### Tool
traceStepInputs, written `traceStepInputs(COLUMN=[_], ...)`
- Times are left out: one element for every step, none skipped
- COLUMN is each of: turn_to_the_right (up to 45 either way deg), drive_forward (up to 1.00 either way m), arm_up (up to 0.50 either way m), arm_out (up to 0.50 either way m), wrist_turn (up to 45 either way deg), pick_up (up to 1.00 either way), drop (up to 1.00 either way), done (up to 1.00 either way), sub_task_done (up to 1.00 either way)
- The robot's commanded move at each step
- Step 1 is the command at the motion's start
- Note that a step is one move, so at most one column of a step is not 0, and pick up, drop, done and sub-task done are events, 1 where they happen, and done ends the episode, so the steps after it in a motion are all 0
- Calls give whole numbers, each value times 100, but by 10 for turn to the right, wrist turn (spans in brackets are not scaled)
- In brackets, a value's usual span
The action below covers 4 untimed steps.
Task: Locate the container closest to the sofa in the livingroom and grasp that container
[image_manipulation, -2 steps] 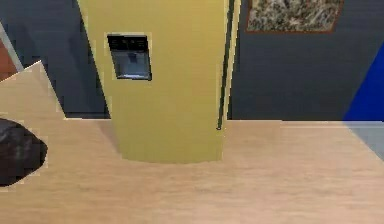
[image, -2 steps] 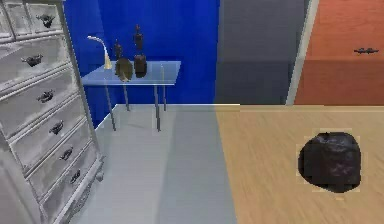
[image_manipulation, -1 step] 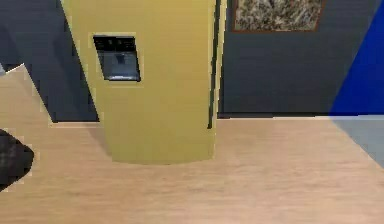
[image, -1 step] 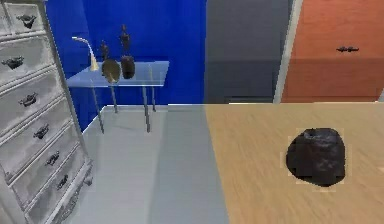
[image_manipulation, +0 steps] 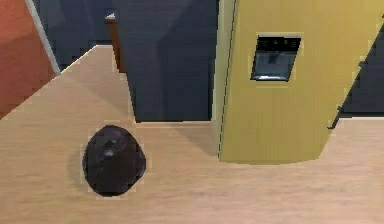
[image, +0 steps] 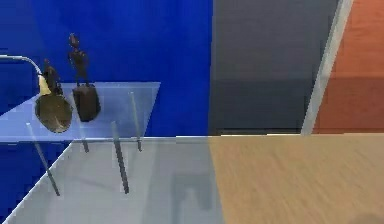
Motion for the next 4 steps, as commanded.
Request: traceStepInputs(turn_to_the_right=[30,0,-450,-450], drive_forward=[0,75,0,0], arm_up=[0,0,0,0], arm_out=[0,0,0,0], wrist_turn=[0,0,0,0], pick_up=[0,0,0,0], drop=[0,0,0,0], done=[0,0,0,0], sub_task_done=[0,0,0,0])
